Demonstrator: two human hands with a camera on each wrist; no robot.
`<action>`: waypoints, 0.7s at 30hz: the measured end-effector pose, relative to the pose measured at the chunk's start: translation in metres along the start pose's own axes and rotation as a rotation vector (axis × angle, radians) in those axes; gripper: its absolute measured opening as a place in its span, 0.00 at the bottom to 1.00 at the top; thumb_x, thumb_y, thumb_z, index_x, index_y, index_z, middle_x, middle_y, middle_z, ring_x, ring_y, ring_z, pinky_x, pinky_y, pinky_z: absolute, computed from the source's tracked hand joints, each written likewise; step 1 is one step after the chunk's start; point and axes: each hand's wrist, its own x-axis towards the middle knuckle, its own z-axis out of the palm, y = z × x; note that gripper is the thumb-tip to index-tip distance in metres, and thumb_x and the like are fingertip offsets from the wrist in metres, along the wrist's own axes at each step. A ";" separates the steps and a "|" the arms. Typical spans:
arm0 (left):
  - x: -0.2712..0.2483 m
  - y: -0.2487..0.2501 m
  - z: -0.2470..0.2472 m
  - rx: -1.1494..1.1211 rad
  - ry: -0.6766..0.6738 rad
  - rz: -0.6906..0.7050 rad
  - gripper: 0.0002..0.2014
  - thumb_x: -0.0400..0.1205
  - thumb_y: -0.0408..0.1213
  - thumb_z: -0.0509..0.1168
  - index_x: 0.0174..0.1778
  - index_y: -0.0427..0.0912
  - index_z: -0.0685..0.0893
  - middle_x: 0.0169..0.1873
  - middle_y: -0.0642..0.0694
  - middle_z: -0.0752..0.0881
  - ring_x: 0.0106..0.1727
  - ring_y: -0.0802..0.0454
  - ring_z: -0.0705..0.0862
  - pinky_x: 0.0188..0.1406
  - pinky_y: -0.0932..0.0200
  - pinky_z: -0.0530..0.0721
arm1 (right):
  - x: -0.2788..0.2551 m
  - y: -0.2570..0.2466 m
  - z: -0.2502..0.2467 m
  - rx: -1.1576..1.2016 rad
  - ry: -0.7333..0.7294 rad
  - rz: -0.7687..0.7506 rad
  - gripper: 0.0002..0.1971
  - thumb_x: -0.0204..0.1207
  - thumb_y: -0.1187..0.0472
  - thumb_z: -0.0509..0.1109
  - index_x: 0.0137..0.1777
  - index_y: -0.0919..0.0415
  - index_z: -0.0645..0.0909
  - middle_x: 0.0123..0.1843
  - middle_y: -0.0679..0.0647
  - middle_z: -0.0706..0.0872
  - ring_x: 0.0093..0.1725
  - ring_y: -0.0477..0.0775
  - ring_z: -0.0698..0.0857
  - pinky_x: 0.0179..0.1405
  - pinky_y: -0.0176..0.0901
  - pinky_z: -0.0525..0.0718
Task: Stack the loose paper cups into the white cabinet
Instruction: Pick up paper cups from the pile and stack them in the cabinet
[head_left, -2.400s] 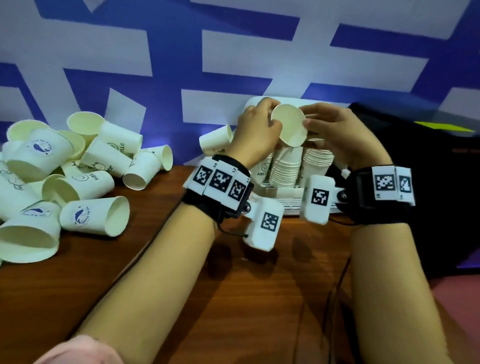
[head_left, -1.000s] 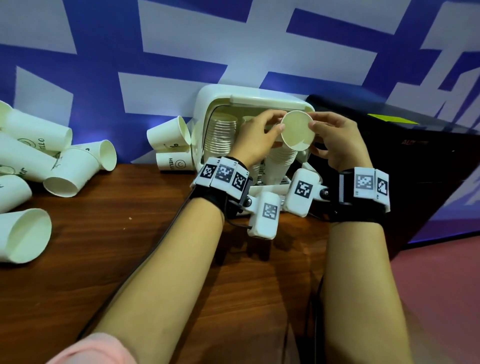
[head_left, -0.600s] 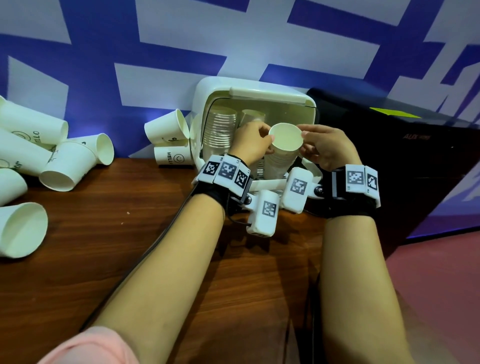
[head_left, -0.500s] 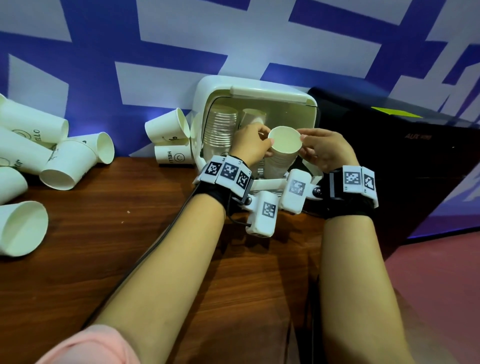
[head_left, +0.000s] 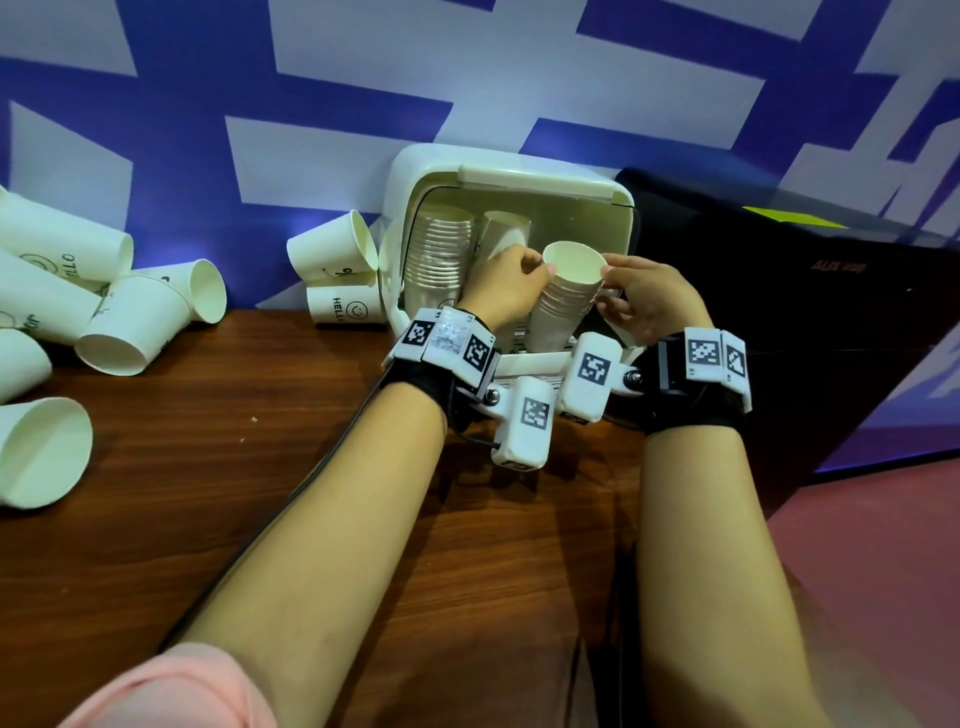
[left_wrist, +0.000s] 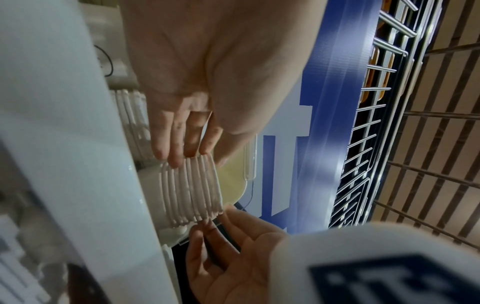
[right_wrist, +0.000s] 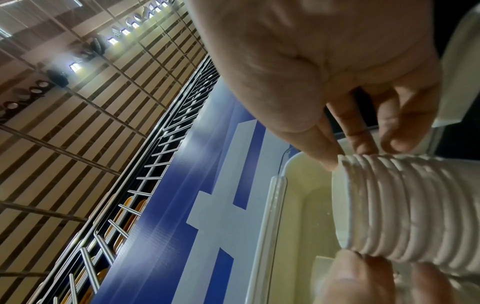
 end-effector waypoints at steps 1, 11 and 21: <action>0.001 -0.001 0.001 0.014 -0.026 -0.002 0.17 0.83 0.40 0.64 0.68 0.39 0.79 0.63 0.42 0.83 0.64 0.46 0.82 0.68 0.46 0.80 | -0.001 -0.001 0.000 -0.013 -0.006 0.008 0.10 0.83 0.67 0.64 0.59 0.58 0.84 0.37 0.52 0.83 0.33 0.46 0.78 0.34 0.34 0.81; 0.001 -0.007 0.008 -0.020 -0.179 0.003 0.23 0.83 0.31 0.62 0.76 0.39 0.72 0.69 0.43 0.81 0.70 0.48 0.78 0.76 0.45 0.71 | -0.009 -0.004 0.003 -0.150 -0.118 0.048 0.18 0.86 0.70 0.51 0.56 0.51 0.79 0.44 0.47 0.81 0.46 0.50 0.78 0.56 0.44 0.78; -0.007 0.001 0.002 0.076 -0.205 -0.002 0.17 0.86 0.34 0.59 0.71 0.35 0.78 0.66 0.43 0.82 0.68 0.47 0.79 0.73 0.47 0.74 | -0.010 -0.007 0.008 -0.080 -0.136 0.104 0.24 0.83 0.75 0.45 0.69 0.63 0.77 0.57 0.58 0.81 0.52 0.55 0.82 0.38 0.42 0.81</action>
